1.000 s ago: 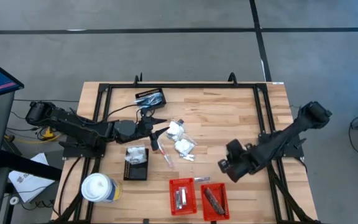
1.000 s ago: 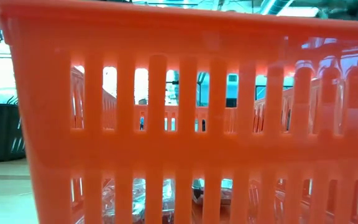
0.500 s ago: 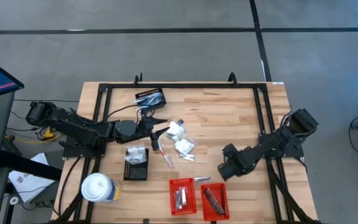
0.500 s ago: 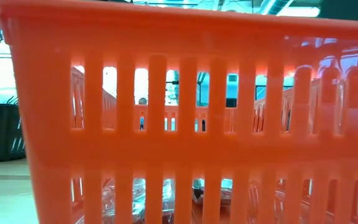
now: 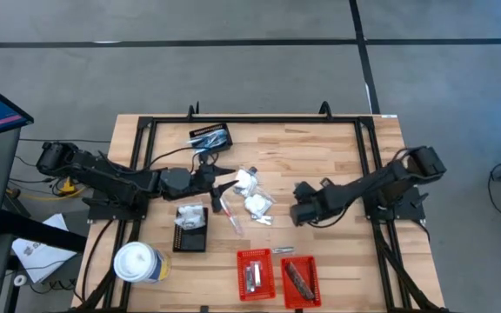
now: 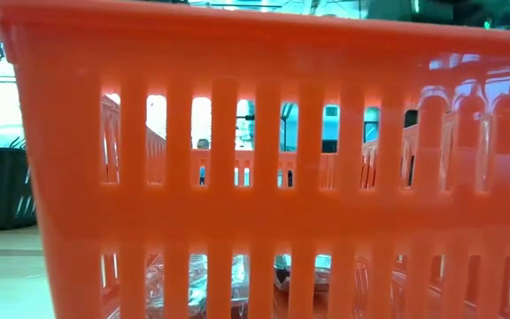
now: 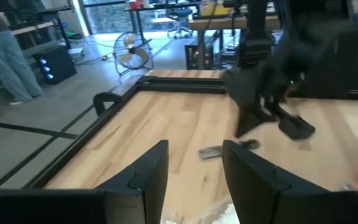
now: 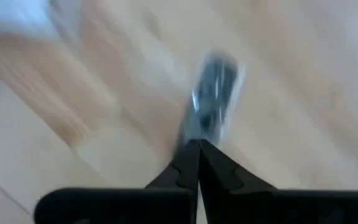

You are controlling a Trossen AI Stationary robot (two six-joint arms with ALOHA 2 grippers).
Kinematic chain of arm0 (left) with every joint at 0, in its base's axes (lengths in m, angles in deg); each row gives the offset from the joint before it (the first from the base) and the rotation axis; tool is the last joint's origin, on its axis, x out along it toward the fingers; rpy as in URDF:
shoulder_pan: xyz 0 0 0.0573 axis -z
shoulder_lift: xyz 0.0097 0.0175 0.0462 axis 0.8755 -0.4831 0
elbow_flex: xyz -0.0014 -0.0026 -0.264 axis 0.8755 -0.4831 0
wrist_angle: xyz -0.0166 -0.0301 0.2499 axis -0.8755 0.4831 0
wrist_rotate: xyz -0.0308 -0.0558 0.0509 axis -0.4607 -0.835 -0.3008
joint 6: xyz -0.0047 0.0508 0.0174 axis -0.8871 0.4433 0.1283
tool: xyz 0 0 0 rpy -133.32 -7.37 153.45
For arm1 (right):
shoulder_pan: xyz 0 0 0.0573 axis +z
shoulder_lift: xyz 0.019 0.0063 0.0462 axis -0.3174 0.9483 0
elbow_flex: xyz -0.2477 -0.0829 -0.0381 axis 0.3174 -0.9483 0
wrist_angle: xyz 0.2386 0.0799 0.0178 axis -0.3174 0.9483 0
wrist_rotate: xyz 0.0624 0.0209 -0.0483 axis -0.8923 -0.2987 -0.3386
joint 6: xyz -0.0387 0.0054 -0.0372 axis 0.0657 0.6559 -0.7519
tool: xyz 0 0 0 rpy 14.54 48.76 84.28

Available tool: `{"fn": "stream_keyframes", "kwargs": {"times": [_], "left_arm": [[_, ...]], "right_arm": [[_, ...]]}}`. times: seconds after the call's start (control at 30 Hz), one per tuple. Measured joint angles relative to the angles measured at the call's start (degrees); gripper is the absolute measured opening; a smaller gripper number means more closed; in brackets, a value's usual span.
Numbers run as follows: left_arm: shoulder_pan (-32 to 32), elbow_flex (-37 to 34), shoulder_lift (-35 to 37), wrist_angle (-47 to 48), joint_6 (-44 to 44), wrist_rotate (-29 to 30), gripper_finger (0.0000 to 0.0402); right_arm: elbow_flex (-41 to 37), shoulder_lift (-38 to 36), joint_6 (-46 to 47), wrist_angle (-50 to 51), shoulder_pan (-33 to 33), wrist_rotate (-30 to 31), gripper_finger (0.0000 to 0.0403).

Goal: Pick & Place Travel size toiletries
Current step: Put the black hair brush into the right red bin

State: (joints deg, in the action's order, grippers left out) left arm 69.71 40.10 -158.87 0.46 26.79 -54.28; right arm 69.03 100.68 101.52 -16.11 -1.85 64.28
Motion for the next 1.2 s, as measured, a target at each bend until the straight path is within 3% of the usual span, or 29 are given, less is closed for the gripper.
{"fn": "stream_keyframes", "kwargs": {"times": [0.2,0.3,0.4,0.57,0.67,0.77,0.9,1.0,1.2], "left_arm": [[-3.05,0.04,-5.73,-6.26,-2.51,-7.16,0.0145],[-4.93,0.36,-16.00,-16.17,-4.47,-11.08,0.0145],[-5.82,5.36,-28.42,-21.35,-5.85,-14.47,0.0145],[-4.61,18.99,-41.76,-19.71,-1.60,-14.46,0.0145],[-3.65,25.42,-44.95,-14.09,0.20,-13.32,0.0146],[-3.78,30.42,-46.97,-9.52,-0.16,-11.67,0.0148],[-5.55,38.01,-51.62,-8.13,-3.18,-12.04,0.0144],[-6.68,46.60,-56.42,-1.09,-4.69,-13.01,0.0136],[-6.94,60.05,-64.53,14.76,-4.80,-13.37,0.0123]], "right_arm": [[1.74,-7.23,-5.39,-6.94,1.49,15.91,0.0000],[1.20,-11.08,-10.10,-11.80,1.54,17.61,0.0000],[-1.48,-15.30,-17.61,-18.54,1.55,17.30,0.0000],[-12.66,-24.86,-34.53,-45.22,1.04,9.96,0.0000],[-21.49,-32.27,-45.02,-64.57,0.31,0.78,0.0000],[-26.67,-41.04,-51.82,-76.39,-3.07,-4.83,0.0000],[-26.11,-51.19,-54.17,-77.03,-10.11,-13.93,0.0000],[-24.37,-56.42,-54.18,-75.22,-14.84,-21.32,0.0000],[-24.38,-58.15,-53.51,-67.26,-16.65,-22.73,0.0000]]}}
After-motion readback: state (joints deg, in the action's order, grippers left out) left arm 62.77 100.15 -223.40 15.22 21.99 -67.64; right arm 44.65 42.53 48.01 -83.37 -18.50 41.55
